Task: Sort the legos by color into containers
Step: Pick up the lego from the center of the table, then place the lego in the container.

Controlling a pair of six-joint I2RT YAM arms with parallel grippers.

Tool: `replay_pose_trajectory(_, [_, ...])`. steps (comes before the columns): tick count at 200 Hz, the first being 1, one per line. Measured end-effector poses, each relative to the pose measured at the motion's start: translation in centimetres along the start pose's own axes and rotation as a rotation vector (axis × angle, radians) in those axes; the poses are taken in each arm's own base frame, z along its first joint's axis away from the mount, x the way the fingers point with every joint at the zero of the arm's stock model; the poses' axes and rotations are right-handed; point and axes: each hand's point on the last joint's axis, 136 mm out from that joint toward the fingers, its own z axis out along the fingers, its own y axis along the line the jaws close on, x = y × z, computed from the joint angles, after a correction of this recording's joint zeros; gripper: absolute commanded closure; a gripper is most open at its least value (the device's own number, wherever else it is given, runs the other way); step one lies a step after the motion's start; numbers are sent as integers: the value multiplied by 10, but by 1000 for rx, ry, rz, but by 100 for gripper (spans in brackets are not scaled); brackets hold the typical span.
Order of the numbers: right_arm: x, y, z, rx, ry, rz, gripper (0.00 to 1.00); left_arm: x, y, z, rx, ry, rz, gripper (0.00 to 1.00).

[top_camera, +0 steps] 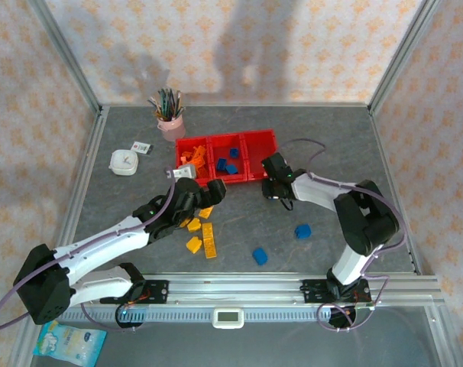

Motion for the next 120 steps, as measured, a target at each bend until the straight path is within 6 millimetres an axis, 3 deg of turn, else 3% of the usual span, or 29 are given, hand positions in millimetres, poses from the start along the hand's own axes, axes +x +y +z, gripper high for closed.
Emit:
replay_pose_trajectory(26, [-11, 22, -22, -37, -28, -28, 75, -11, 0, -11, 4, -40, 3, 1])
replay_pose_trajectory(74, [-73, 90, -68, -173, -163, -44, 75, -37, 13, -26, -19, -110, -6, 1])
replay_pose_trajectory(96, [-103, 113, -70, -211, -201, -33, 74, -47, 23, -27, -45, -132, -9, 1])
replay_pose_trajectory(120, [-127, 131, -56, -217, -216, -31, 73, -50, 34, -26, -75, -126, 2, 1])
